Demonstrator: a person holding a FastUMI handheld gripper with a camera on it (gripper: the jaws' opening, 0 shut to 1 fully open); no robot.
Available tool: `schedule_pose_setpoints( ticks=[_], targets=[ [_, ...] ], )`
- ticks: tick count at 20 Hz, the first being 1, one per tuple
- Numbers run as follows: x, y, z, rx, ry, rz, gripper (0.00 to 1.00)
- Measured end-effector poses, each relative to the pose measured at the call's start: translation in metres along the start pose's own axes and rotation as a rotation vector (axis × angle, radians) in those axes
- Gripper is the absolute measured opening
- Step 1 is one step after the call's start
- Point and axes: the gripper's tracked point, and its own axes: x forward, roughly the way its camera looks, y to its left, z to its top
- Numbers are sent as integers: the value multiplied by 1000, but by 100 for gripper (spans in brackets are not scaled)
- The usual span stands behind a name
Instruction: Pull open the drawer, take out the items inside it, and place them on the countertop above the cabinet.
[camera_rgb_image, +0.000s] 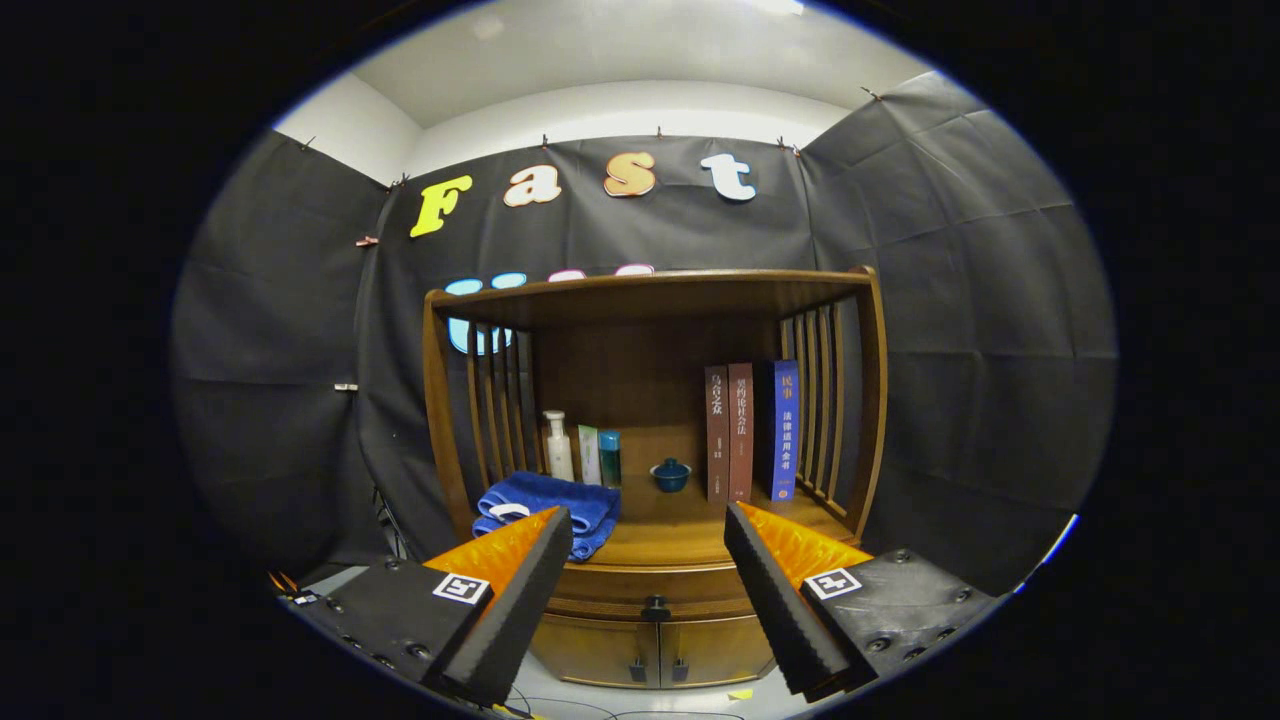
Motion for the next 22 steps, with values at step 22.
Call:
schedule_pose_setpoints(
  ticks=[22],
  targets=[
    [125, -11, -241, 69, 439, -29, 98]
  ],
)
